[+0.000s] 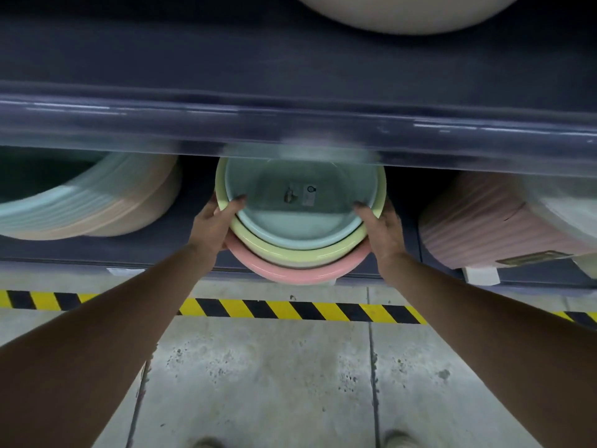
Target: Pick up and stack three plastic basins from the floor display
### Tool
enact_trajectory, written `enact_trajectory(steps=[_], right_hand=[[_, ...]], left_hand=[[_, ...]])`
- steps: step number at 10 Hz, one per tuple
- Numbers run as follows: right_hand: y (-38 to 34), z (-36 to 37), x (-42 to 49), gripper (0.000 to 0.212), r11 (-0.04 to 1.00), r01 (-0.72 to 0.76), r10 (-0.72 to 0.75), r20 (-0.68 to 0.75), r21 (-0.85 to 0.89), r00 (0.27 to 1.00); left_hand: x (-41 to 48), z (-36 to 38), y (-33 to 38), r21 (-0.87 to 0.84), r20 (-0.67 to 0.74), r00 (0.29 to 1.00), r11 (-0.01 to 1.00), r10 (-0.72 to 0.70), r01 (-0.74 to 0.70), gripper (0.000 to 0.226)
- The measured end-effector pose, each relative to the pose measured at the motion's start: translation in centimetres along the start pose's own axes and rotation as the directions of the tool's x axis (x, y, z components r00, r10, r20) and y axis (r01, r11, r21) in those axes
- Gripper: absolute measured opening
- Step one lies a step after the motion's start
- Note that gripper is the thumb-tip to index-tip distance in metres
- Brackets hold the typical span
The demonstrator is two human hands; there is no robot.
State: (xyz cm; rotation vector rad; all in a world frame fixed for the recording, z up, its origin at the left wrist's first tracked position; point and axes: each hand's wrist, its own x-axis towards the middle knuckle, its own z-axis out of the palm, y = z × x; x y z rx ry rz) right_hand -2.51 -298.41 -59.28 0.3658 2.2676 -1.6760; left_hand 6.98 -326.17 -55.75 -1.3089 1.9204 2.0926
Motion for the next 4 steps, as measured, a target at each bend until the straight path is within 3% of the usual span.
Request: enact_trajectory(steps=[2, 3, 4], right_hand=[[0.0, -0.3, 0.1, 0.073, 0.997, 0.035, -0.036, -0.014, -0.070, 0.999], [-1.8, -0.9, -1.4, 0.074, 0.986, -0.017, 0.018, 0.006, -0.166, 1.000], [-3.6, -2.1, -3.3, 0.058, 0.980, -0.061, 0.049, -0.069, -0.188, 0.996]], left_hand=[[0.2, 0.5, -0.4, 0.011, -0.044, 0.999, 1.000, 0.006, -0.006, 0.035], [-0.5, 0.2, 0.3, 0.122, -0.034, 0.999, 0.992, 0.029, -0.024, 0.033], [-2.0, -0.8, 1.8, 0.338, -0.038, 0.988, 0.932, 0.150, -0.128, 0.047]])
